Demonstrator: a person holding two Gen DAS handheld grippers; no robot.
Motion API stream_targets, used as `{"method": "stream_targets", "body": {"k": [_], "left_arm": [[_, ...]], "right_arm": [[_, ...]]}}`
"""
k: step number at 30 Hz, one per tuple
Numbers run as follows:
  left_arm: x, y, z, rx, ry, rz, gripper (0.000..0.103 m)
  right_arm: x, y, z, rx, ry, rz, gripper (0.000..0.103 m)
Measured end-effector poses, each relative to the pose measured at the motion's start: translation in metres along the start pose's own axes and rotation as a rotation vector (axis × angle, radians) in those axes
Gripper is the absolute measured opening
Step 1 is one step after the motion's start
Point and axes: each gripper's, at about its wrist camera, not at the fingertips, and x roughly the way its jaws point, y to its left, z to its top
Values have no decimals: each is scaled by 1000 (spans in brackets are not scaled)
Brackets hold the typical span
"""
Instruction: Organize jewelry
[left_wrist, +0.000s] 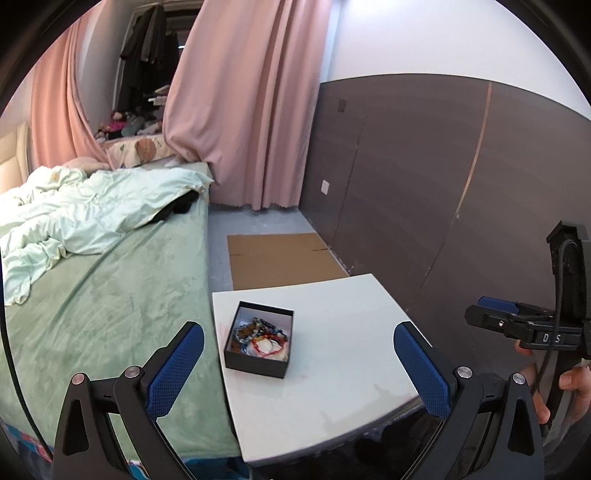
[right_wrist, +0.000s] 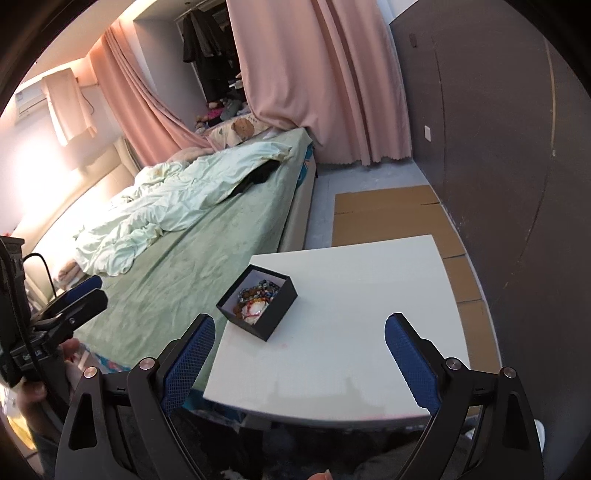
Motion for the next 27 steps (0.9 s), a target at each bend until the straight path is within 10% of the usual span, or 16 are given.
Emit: {"method": "stream_targets", "body": {"k": [27], "left_arm": [[-78, -41, -58, 20, -83, -25, 103]], "right_arm": [[-83, 8, -76, 35, -115, -5, 93]]}}
